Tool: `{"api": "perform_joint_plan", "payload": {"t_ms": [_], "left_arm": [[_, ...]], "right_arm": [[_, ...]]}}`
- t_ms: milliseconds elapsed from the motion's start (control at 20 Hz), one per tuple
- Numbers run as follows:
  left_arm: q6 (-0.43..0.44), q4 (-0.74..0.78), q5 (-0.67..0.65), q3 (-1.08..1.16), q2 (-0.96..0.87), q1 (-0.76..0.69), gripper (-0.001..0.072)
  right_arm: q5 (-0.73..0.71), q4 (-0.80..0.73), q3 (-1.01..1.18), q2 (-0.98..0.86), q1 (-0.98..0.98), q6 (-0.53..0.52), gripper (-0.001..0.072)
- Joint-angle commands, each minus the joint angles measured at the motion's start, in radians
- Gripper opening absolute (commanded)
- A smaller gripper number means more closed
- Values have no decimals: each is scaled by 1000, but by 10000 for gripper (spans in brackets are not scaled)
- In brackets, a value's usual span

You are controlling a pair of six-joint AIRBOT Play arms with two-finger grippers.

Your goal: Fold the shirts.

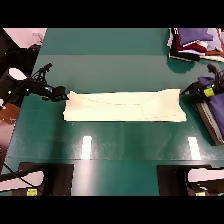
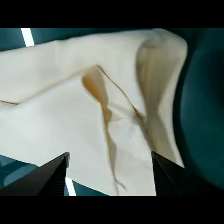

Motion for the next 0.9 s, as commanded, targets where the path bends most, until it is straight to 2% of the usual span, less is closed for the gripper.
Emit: {"api": "perform_joint_plan", "payload": {"t_ms": [0,250,650,700,750,850], "left_arm": [[3,-46,-22,1,-1,-1,34],[3,-57,-32,1,-1,-1,34],[3,-61,-30,1,-1,-26,25],[3,-60,-23,1,-1,-50,25],[3,-60,-5,1,-1,-79,25],[-8,-60,44,1,-1,-138,24]], "right_arm": [[-15,45,-78,-32,-56,-72,606],[-37,45,-77,-107,-43,-134,605],[-37,46,-77,-163,-25,-142,595],[-36,45,-77,-168,-13,-143,559],[-38,45,-77,-169,-2,-151,448],[-40,45,-76,-169,17,-181,274]]}}
